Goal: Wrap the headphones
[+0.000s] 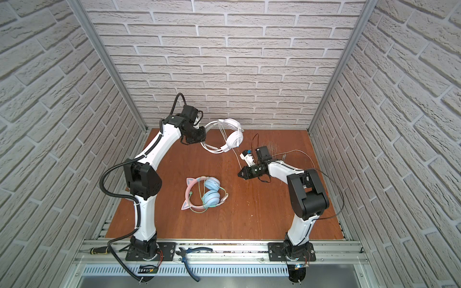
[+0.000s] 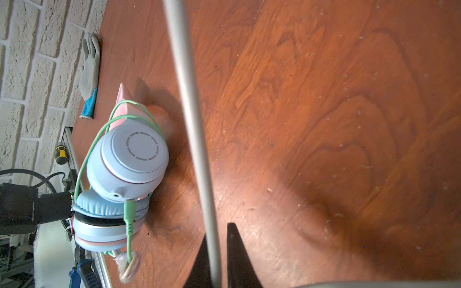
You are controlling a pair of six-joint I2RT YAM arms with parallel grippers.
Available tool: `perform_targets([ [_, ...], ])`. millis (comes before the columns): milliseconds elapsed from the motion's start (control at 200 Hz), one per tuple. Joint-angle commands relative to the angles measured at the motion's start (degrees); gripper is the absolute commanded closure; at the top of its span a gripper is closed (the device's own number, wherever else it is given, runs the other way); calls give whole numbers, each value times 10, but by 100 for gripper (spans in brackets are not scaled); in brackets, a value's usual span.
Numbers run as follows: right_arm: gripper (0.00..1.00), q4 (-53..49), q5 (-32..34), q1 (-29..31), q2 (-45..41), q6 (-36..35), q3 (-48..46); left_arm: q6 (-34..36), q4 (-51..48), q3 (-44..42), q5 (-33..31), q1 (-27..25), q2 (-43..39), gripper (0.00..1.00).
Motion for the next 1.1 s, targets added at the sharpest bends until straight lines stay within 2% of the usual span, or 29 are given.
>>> perform_targets([
  [0,88,-45,48,24,-49,-19,-6,-24,39,-9,-19,6,-6,100],
  [215,89,-85,113,54,-112,-38,-13,-36,43,-26,-47,8,-10,100],
  [615,90,-185,230,118,-166,-137,41,-51,57,-48,-58,9,-5,100],
  [1095,93,-393,354,160,-73,-269,264,10,0,-28,-73,-5,34,100],
])
